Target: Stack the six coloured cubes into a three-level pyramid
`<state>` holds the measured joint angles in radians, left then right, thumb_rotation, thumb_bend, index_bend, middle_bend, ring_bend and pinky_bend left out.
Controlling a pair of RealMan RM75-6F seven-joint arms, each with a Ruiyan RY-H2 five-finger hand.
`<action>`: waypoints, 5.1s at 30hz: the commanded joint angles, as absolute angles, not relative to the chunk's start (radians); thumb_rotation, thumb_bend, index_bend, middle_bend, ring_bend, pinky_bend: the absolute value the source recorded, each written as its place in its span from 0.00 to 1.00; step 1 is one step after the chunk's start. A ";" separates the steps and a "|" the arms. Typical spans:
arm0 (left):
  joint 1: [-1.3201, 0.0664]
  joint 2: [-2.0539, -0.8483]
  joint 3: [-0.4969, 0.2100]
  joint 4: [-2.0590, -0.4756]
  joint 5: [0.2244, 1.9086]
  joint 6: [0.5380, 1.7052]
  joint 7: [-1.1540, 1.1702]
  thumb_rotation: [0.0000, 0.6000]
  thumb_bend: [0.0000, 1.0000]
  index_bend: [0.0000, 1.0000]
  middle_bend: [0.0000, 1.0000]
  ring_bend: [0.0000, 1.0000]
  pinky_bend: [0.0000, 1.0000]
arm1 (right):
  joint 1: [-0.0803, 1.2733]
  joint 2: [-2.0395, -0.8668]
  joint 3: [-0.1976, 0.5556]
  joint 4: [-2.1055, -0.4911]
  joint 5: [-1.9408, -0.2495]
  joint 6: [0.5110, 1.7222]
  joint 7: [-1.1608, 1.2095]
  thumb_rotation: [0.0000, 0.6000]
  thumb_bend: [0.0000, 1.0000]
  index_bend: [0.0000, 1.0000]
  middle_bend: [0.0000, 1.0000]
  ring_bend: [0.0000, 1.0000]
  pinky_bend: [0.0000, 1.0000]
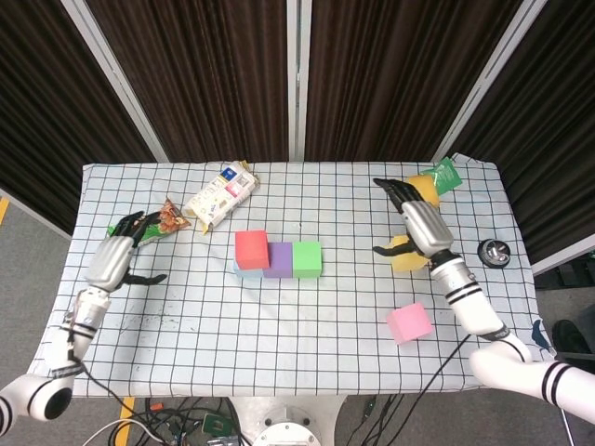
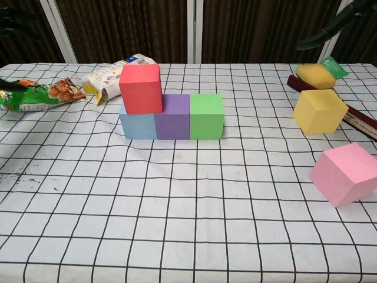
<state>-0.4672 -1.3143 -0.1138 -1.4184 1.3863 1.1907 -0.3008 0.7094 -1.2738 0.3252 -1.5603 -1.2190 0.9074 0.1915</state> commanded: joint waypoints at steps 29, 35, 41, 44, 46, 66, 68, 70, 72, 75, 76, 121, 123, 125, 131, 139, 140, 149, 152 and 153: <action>-0.200 -1.356 0.033 -1.255 1.584 1.514 -0.341 1.00 0.00 0.07 0.18 0.00 0.03 | 1.220 -1.684 0.307 -1.301 -0.747 0.689 -0.257 1.00 0.00 0.00 0.14 0.00 0.00; -0.201 -1.345 0.026 -1.262 1.585 1.507 -0.347 1.00 0.00 0.07 0.18 0.00 0.03 | 1.238 -1.714 0.323 -1.271 -0.733 0.717 -0.270 1.00 0.00 0.00 0.19 0.00 0.00; -0.198 -1.343 0.022 -1.263 1.585 1.501 -0.352 1.00 0.00 0.07 0.18 0.00 0.03 | 1.256 -1.737 0.334 -1.252 -0.705 0.712 -0.275 1.00 0.00 0.00 0.22 0.00 0.00; -0.197 -1.344 0.021 -1.262 1.588 1.501 -0.357 1.00 0.00 0.07 0.18 0.00 0.03 | 1.260 -1.756 0.337 -1.237 -0.691 0.721 -0.277 1.00 0.00 0.00 0.24 0.00 0.00; -0.197 -1.344 0.022 -1.262 1.591 1.499 -0.362 1.00 0.00 0.07 0.18 0.00 0.03 | 1.263 -1.768 0.335 -1.222 -0.683 0.725 -0.284 1.00 0.00 0.00 0.25 0.00 0.00; -0.199 -1.355 0.008 -1.284 1.589 1.482 -0.338 1.00 0.00 0.08 0.18 0.00 0.03 | 1.244 -1.820 0.358 -1.190 -0.733 0.784 -0.272 1.00 0.06 0.00 0.44 0.02 0.00; -0.200 -1.355 0.008 -1.285 1.591 1.481 -0.337 1.00 0.00 0.08 0.18 0.00 0.03 | 1.239 -1.813 0.364 -1.202 -0.744 0.797 -0.271 1.00 0.08 0.00 0.45 0.03 0.00; -0.200 -1.355 0.009 -1.287 1.595 1.481 -0.339 1.00 0.00 0.08 0.18 0.00 0.03 | 1.232 -1.804 0.371 -1.216 -0.757 0.811 -0.267 1.00 0.09 0.00 0.45 0.03 0.00; -0.201 -1.356 0.010 -1.287 1.599 1.482 -0.342 1.00 0.00 0.08 0.18 0.00 0.03 | 1.224 -1.796 0.374 -1.228 -0.762 0.819 -0.265 1.00 0.09 0.00 0.45 0.04 0.00; -0.200 -1.362 0.010 -1.286 1.602 1.486 -0.346 1.00 0.00 0.08 0.18 0.00 0.03 | 1.210 -1.784 0.375 -1.250 -0.754 0.829 -0.269 1.00 0.09 0.00 0.45 0.04 0.00; -0.200 -1.364 0.010 -1.286 1.602 1.485 -0.348 1.00 0.00 0.08 0.17 0.00 0.03 | 1.204 -1.781 0.373 -1.257 -0.748 0.833 -0.274 1.00 0.09 0.00 0.45 0.04 0.00; -0.213 -1.369 0.020 -1.279 1.608 1.446 -0.376 1.00 0.00 0.08 0.18 0.00 0.03 | 1.173 -1.775 0.359 -1.231 -0.790 0.757 -0.229 1.00 0.11 0.00 0.45 0.04 0.00; -0.213 -1.371 0.020 -1.276 1.609 1.446 -0.379 1.00 0.00 0.08 0.18 0.00 0.03 | 1.172 -1.777 0.356 -1.224 -0.812 0.759 -0.224 1.00 0.11 0.00 0.45 0.04 0.00; -0.213 -1.372 0.019 -1.274 1.608 1.446 -0.381 1.00 0.00 0.08 0.18 0.00 0.03 | 1.170 -1.780 0.355 -1.217 -0.827 0.759 -0.213 1.00 0.11 0.00 0.45 0.04 0.00; -0.214 -1.373 0.018 -1.270 1.606 1.445 -0.388 1.00 0.00 0.08 0.18 0.00 0.03 | 1.169 -1.787 0.362 -1.200 -0.843 0.746 -0.186 1.00 0.11 0.00 0.45 0.04 0.00; -0.213 -1.373 0.018 -1.269 1.604 1.445 -0.392 1.00 0.00 0.08 0.18 0.00 0.03 | 1.171 -1.794 0.361 -1.183 -0.853 0.738 -0.183 1.00 0.11 0.00 0.45 0.04 0.00; -0.213 -1.373 0.018 -1.269 1.604 1.445 -0.393 1.00 0.00 0.08 0.18 0.00 0.03 | 1.171 -1.794 0.361 -1.182 -0.853 0.737 -0.182 1.00 0.11 0.00 0.45 0.04 0.00; -0.214 -1.371 0.019 -1.273 1.604 1.444 -0.394 1.00 0.00 0.08 0.18 0.00 0.03 | 1.170 -1.798 0.361 -1.177 -0.859 0.734 -0.181 1.00 0.11 0.00 0.45 0.04 0.00; -0.215 -1.371 0.018 -1.274 1.602 1.440 -0.397 1.00 0.00 0.08 0.18 0.00 0.03 | 1.170 -1.800 0.364 -1.176 -0.859 0.737 -0.180 1.00 0.11 0.00 0.45 0.04 0.00; -0.216 -1.370 0.019 -1.275 1.602 1.438 -0.400 1.00 0.00 0.08 0.18 0.00 0.03 | 1.170 -1.801 0.365 -1.176 -0.859 0.738 -0.180 1.00 0.11 0.00 0.45 0.04 0.00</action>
